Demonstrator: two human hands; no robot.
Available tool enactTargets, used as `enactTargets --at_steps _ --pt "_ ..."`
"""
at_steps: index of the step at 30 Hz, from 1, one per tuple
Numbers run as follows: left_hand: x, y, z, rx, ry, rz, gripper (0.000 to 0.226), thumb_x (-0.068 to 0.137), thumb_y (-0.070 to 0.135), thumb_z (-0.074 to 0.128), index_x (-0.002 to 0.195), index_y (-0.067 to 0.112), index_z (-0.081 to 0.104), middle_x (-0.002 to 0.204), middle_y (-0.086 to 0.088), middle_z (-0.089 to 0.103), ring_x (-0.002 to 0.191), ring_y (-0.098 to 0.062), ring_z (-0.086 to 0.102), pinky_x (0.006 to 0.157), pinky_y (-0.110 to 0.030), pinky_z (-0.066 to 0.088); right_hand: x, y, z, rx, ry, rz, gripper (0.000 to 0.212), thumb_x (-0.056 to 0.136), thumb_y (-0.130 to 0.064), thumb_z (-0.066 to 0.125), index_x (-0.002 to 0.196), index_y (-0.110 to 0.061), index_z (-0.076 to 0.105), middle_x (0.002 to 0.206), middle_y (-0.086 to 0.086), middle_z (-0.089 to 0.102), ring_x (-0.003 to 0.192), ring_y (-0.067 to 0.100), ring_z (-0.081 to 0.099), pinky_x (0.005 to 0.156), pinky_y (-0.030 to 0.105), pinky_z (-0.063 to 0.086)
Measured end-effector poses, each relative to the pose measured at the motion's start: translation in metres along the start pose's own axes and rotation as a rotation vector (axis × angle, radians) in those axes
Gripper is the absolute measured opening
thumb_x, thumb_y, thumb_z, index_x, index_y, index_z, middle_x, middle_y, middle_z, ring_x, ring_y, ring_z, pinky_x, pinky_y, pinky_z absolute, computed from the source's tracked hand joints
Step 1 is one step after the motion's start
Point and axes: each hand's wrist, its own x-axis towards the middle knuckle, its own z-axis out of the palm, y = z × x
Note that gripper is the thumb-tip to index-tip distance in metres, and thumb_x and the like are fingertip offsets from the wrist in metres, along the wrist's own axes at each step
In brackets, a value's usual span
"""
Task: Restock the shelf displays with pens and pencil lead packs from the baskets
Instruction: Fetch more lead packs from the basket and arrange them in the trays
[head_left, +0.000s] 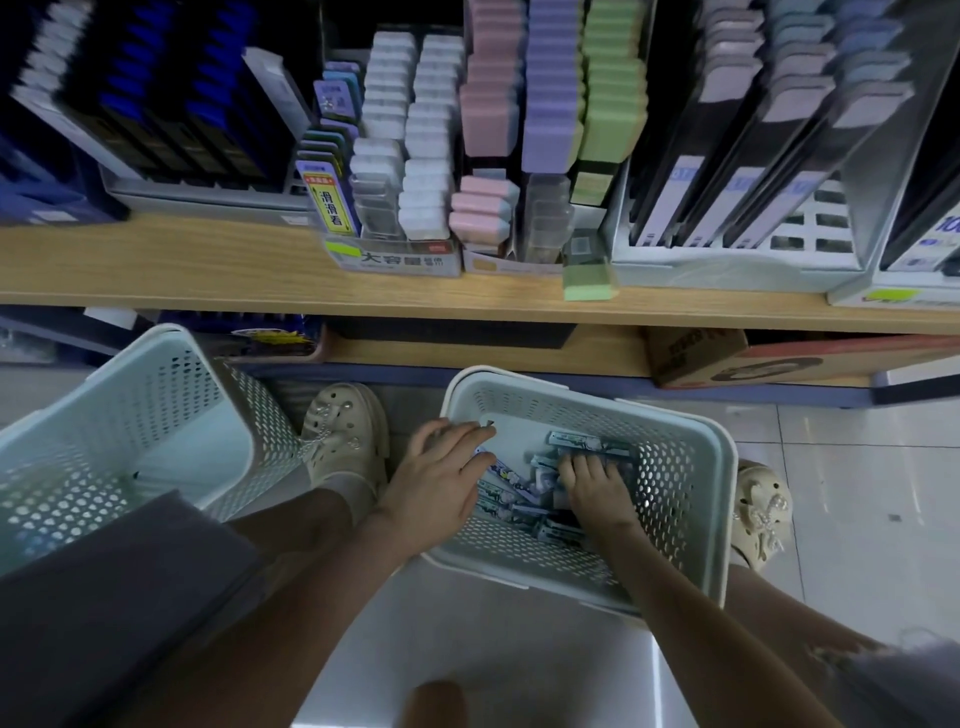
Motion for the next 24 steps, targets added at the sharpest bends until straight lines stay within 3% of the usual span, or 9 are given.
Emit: enactTargets --at_steps 2,3,6,7,10,13,18,21,24 --pt "0.0 0.0 0.001 -0.013 0.01 0.004 0.029 0.076 0.021 0.057 0.102 0.019 0.069 0.127 -0.002 0.061 0.12 -0.017 0.046 0.105 -0.041 0.026 0.002 0.002 0.0 -0.008 0.05 0.003 0.088 0.078 -0.024 0.07 0.143 0.0 0.016 0.132 0.018 0.039 0.121 0.034 0.042 0.103 0.042 0.034" --pt "0.0 0.0 0.001 -0.014 0.015 0.007 0.029 0.077 0.021 0.056 0.102 0.019 0.07 0.127 -0.002 0.061 0.12 -0.017 0.046 0.105 -0.041 0.026 0.002 0.001 -0.002 -0.034 0.038 0.014 0.088 0.073 -0.024 0.075 0.14 0.003 0.025 0.128 0.021 0.045 0.116 0.035 0.047 0.099 0.044 0.039" --pt "-0.001 0.0 0.002 -0.005 0.027 0.014 0.029 0.076 0.021 0.056 0.102 0.018 0.07 0.127 -0.002 0.061 0.12 -0.017 0.046 0.105 -0.041 0.026 0.008 0.001 0.007 -0.025 0.106 -0.021 0.087 0.022 -0.021 0.092 0.101 0.006 0.065 0.082 0.021 0.065 0.072 0.033 0.064 0.066 0.039 0.055" --pt "-0.001 0.0 0.002 -0.004 0.029 0.015 0.029 0.076 0.021 0.057 0.102 0.018 0.07 0.127 -0.002 0.061 0.12 -0.017 0.046 0.105 -0.041 0.026 0.009 0.0 0.01 -0.004 0.116 -0.023 0.08 0.019 -0.02 0.091 0.092 0.004 0.068 0.074 0.019 0.065 0.064 0.031 0.064 0.06 0.037 0.055" --pt "-0.001 0.0 0.002 0.008 0.026 0.026 0.029 0.077 0.022 0.057 0.103 0.018 0.069 0.127 -0.003 0.061 0.12 -0.018 0.046 0.105 -0.041 0.026 0.007 -0.003 0.003 -0.031 0.201 -0.05 0.061 0.04 -0.019 0.089 0.091 0.004 0.064 0.07 0.016 0.066 0.06 0.029 0.064 0.056 0.032 0.053" --pt "-0.001 0.0 0.003 0.051 0.015 0.024 0.03 0.078 0.023 0.058 0.106 0.015 0.068 0.128 -0.005 0.06 0.121 -0.02 0.045 0.106 -0.041 0.026 0.001 -0.004 -0.005 -0.025 0.338 -0.08 0.057 0.055 -0.01 0.083 0.103 0.006 0.057 0.075 0.017 0.065 0.065 0.029 0.064 0.059 0.034 0.055" --pt "-0.001 0.009 -0.003 0.051 0.024 -0.026 0.041 0.089 0.03 0.045 0.12 0.008 0.06 0.133 -0.009 0.056 0.125 -0.023 0.043 0.107 -0.04 0.029 -0.034 0.001 -0.046 0.116 0.518 -0.104 0.09 0.036 -0.007 0.085 0.116 0.007 0.047 0.089 0.017 0.065 0.079 0.03 0.065 0.075 0.036 0.056" --pt "-0.002 0.023 -0.016 -0.196 0.054 -0.249 0.057 0.09 0.041 0.047 0.136 0.008 0.042 0.143 -0.005 0.041 0.132 -0.019 0.033 0.109 -0.037 0.026 -0.057 0.0 -0.079 0.235 0.643 -0.119 0.084 0.041 0.0 0.077 0.118 0.005 0.043 0.094 0.015 0.063 0.084 0.029 0.063 0.079 0.037 0.055" --pt "0.0 0.045 -0.041 -0.79 0.084 -0.513 0.071 0.089 0.042 0.059 0.145 0.017 0.024 0.148 0.014 0.023 0.136 0.001 0.02 0.114 -0.022 0.018 -0.082 -0.009 -0.112 0.339 0.789 -0.145 0.058 0.06 0.007 0.044 0.117 -0.001 0.041 0.089 0.011 0.061 0.08 0.025 0.06 0.075 0.033 0.054"
